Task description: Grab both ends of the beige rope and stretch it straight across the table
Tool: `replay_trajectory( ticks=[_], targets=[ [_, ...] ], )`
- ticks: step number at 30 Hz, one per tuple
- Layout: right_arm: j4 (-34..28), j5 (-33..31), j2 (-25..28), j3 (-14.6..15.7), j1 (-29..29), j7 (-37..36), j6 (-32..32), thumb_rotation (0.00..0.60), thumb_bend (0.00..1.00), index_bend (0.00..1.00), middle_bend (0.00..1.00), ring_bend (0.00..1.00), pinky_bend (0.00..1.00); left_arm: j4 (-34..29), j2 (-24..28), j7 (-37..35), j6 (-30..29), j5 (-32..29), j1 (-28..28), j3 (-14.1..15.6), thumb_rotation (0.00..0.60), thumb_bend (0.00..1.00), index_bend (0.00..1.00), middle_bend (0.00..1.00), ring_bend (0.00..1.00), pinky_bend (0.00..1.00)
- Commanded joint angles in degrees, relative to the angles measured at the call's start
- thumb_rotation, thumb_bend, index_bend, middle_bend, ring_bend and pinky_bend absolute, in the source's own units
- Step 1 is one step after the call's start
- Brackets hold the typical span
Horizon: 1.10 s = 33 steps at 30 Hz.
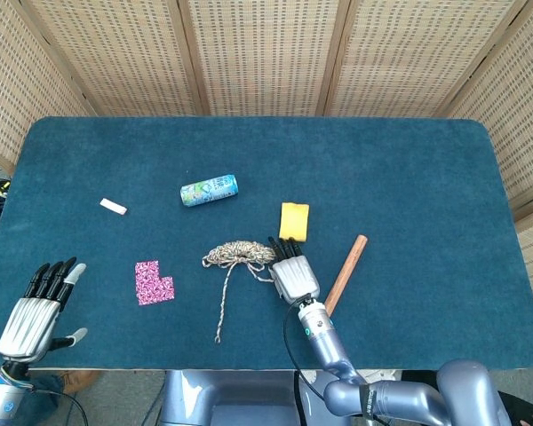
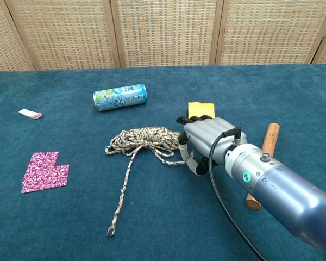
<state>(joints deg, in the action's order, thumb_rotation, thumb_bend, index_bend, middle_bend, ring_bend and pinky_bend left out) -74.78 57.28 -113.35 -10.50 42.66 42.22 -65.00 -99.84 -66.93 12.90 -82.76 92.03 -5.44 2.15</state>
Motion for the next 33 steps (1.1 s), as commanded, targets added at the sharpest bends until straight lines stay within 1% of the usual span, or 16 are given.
replay_trajectory(
  ticks=[1,8,11,13,14,15,18,20,22,25,27,30,33],
  targets=[
    [1.27,2.70,-0.56,0.27,-0.51,-2.30,-1.21,0.600,0.47,0.64,0.00,0.00,0.00,0.09,-0.09,0.12,0.07,0.16,-0.07,0.08,0.600,0.00,0.00,0.00,0.00,0.00],
    [1.49,4.49,-0.41,0.48,-0.85,-3.08,-1.06,0.600,0.47,0.65,0.00,0.00,0.00,0.56,-0.86,1.12,0.86,1.20,-0.79,0.28,0.600,0.00,0.00,0.00,0.00,0.00],
    [1.46,4.91,-0.29,0.50,-0.90,-2.97,-0.98,0.600,0.47,0.65,0.00,0.00,0.00,1.11,-1.54,1.70,1.06,2.39,-1.48,0.10,0.600,0.00,0.00,0.00,0.00,0.00],
    [1.30,5.22,-0.13,0.48,-0.96,-2.65,-1.00,0.600,0.46,0.65,0.00,0.00,0.00,2.34,-2.90,2.83,1.67,3.91,-2.70,-0.34,0.600,0.00,0.01,0.00,0.00,0.00],
    [1.18,5.35,-0.03,0.49,-0.99,-2.47,-1.00,0.600,0.46,0.66,0.00,0.00,0.00,2.89,-3.52,3.43,2.31,4.74,-3.45,-0.44,0.600,0.00,0.03,0.00,0.00,0.00],
    [0.99,5.73,0.24,0.62,-0.97,-2.05,-1.03,0.600,0.47,0.66,0.00,0.00,0.00,3.99,-4.99,5.48,5.22,8.56,-6.55,-0.46,0.600,0.00,0.07,0.00,0.00,0.00],
    [0.76,5.75,0.44,0.38,-1.04,-1.89,-0.82,0.600,0.47,0.66,0.00,0.00,0.00,5.54,-6.84,7.39,8.18,11.97,-10.04,-0.89,0.600,0.00,0.18,0.00,0.00,0.00],
    [0.81,5.60,0.46,0.03,-1.04,-1.90,-0.58,0.600,0.47,0.66,0.00,0.00,0.00,6.41,-8.25,10.12,10.94,13.94,-12.70,-1.39,0.600,0.00,0.22,0.00,0.00,0.00],
    [1.09,5.58,0.49,-0.12,-1.00,-1.83,-0.27,0.600,0.47,0.66,0.00,0.00,0.00,6.54,-9.77,11.43,14.55,15.18,-15.70,-1.78,0.600,0.00,0.25,0.00,0.00,0.00],
    [1.45,5.59,0.56,-0.27,-1.06,-2.03,0.10,0.600,0.47,0.66,0.00,0.00,0.00,8.31,-12.33,11.20,17.27,17.38,-19.41,-2.31,0.600,0.00,0.29,0.00,0.00,0.00],
    [1.69,5.53,0.61,-0.42,-1.08,-2.22,0.40,0.600,0.47,0.66,0.00,0.00,0.00,10.00,-14.34,10.26,18.80,18.94,-21.64,-1.94,0.600,0.00,0.30,0.00,0.00,0.00],
    [1.83,5.49,0.65,-0.63,-1.07,-2.40,0.72,0.600,0.48,0.66,0.00,0.00,0.00,11.83,-16.35,8.66,20.83,19.60,-23.85,-1.28,0.600,0.01,0.33,0.00,0.00,0.00],
    [1.80,5.58,0.79,-0.76,-1.02,-2.44,1.03,0.600,0.48,0.66,0.00,0.00,0.00,14.15,-18.90,9.24,22.58,20.22,-25.79,-0.83,0.600,0.04,0.38,0.00,0.00,0.00]
  ],
)
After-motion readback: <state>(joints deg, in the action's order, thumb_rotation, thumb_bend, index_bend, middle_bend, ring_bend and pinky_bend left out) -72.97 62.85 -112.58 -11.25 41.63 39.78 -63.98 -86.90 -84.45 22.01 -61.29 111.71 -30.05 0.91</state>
